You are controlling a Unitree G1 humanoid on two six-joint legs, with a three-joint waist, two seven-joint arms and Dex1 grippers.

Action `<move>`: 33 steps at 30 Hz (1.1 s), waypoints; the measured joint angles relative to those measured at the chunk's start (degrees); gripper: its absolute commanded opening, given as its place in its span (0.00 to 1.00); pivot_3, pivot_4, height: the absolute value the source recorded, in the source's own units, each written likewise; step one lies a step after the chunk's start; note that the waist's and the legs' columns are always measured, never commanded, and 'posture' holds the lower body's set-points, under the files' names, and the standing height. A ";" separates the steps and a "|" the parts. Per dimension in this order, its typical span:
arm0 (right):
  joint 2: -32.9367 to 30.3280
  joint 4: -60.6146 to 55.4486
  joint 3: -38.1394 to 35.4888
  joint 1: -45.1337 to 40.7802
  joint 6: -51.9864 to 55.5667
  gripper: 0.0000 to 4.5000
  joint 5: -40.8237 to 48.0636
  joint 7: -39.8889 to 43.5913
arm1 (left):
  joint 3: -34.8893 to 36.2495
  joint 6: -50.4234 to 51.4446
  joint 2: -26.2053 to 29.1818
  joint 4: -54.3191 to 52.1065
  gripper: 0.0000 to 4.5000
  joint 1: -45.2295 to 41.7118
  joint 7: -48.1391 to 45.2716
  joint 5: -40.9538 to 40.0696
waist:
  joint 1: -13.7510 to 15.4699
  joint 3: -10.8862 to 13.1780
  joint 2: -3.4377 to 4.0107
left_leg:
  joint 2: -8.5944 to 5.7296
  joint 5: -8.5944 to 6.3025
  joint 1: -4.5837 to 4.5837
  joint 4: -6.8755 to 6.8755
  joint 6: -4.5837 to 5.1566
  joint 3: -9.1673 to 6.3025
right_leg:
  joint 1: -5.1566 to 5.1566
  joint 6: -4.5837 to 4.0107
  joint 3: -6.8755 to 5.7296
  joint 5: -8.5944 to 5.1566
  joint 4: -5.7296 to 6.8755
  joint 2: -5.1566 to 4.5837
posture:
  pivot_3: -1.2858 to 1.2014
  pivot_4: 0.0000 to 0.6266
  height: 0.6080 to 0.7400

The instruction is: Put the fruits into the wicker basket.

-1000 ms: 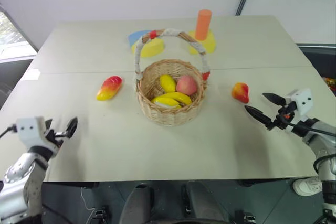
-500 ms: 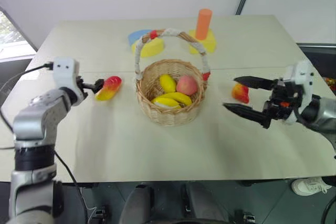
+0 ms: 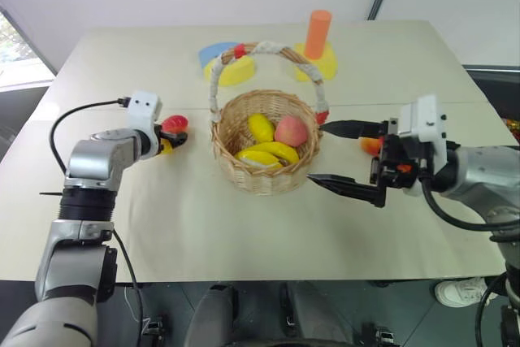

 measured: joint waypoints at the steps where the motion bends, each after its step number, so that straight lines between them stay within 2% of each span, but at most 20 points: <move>1: 0.16 -0.02 0.15 0.11 -0.25 1.00 -0.14 -0.08 | 0.08 -0.17 -0.51 0.49 0.81 0.00 -0.04 0.11 | 0.01 0.00 0.00 | 0.00 0.00 -0.01 0.00 0.00 -0.02 | -0.01 0.00 -0.01 0.00 0.00 0.00 | 0.52 0.24 1.00; 4: 0.39 -0.17 0.22 0.21 -0.50 1.00 -0.46 -0.39 | 0.43 -0.62 -1.47 0.85 0.48 0.00 0.12 0.35 | 0.02 0.00 0.00 | 0.00 0.00 -0.02 0.00 0.01 -0.04 | 0.00 0.00 -0.03 0.00 0.01 0.00 | 0.52 0.24 1.00; 5: 0.56 -0.18 0.22 0.27 -0.59 1.00 -0.57 -0.49 | 0.45 -1.17 -1.49 0.85 0.43 0.00 0.15 0.56 | 0.01 0.00 0.00 | 0.00 0.00 -0.02 0.00 0.01 -0.04 | 0.00 0.00 -0.03 0.00 0.02 0.00 | 0.52 0.24 1.00; 8: 0.90 -0.21 0.25 1.19 -1.28 1.00 -1.14 -0.69 | 0.47 -3.76 -1.33 0.57 0.43 0.17 0.74 1.95 | 0.00 0.00 -0.01 | 0.00 0.00 -0.02 0.00 0.00 -0.05 | -0.01 0.00 -0.04 0.00 0.02 0.00 | 0.52 0.24 1.00; 10: 1.06 -0.36 0.44 2.24 -1.83 1.00 -1.99 -0.96 | 3.01 -5.67 -0.92 -2.73 0.43 2.48 0.19 1.48 | -0.21 0.00 -0.01 | 0.01 0.00 -0.02 -0.01 0.00 -0.04 | -0.03 0.00 -0.02 0.00 0.02 0.00 | 0.52 0.24 1.00; 14: 1.36 0.27 0.50 6.05 -2.91 1.00 -4.28 -1.60 | 15.79 -6.20 1.84 -22.82 0.43 17.29 -10.10 -11.19 | -0.62 -0.02 -0.04 | 0.08 0.01 -0.14 -0.10 -0.01 0.08 | -0.26 -0.02 0.02 0.00 0.03 -0.02 | 0.52 0.24 1.00; 18: 2.20 1.60 0.90 6.17 -4.23 1.00 -5.91 -1.73 | 20.15 -0.15 5.28 -39.39 0.43 25.31 -16.71 -23.43 | 0.79 -0.01 -0.04 | 0.05 -0.05 -0.02 -0.01 0.09 -0.02 | 0.01 0.02 -0.11 0.03 0.02 -0.10 | 0.52 0.24 1.00; 21: 2.69 2.82 1.40 5.66 -4.74 1.00 -6.51 -1.67 | 16.93 2.66 4.99 -45.67 0.43 23.92 -16.34 -27.03 | 1.54 0.00 -0.05 | 0.03 0.09 0.19 0.02 0.10 -0.01 | 0.38 0.09 -0.19 0.14 -0.01 -0.14 | 0.52 0.24 1.00; 23: 3.48 4.00 1.93 4.62 -5.00 1.00 -7.17 -1.71 | 10.96 3.58 2.19 -46.48 0.43 18.44 -13.39 -26.34 | 1.55 0.03 -0.11 | 0.01 0.25 0.31 0.02 0.15 0.01 | 0.61 0.18 -0.27 0.19 -0.09 -0.18 | 0.52 0.24 1.00; 26: 3.56 5.63 1.94 4.09 -5.02 1.00 -7.93 -2.15 | 1.60 3.11 -2.50 -44.97 0.43 10.69 -9.28 -22.76 | 1.08 0.05 -0.15 | 0.00 0.25 0.56 -0.03 0.20 0.09 | 0.79 0.20 -0.22 0.21 -0.14 -0.14 | 0.52 0.24 1.00; 29: 3.82 7.98 1.47 4.33 -4.54 1.00 -8.32 -3.26 | -4.16 0.30 -4.60 -39.68 0.43 7.35 -7.83 -17.89 | 0.18 0.06 -0.16 | 0.08 0.24 0.71 -0.22 0.21 0.15 | 0.81 0.16 -0.15 0.19 -0.12 -0.04 | 0.52 0.24 1.00; 33: 6.03 13.36 0.21 4.38 -4.76 1.00 -11.28 -8.16 | -8.40 -5.09 -8.16 -32.02 0.86 5.60 -7.27 -12.39 | -0.24 0.07 -0.18 | 0.14 0.24 0.66 -0.27 0.22 0.17 | 0.71 0.11 -0.10 0.16 -0.11 0.01 | 0.52 0.24 1.00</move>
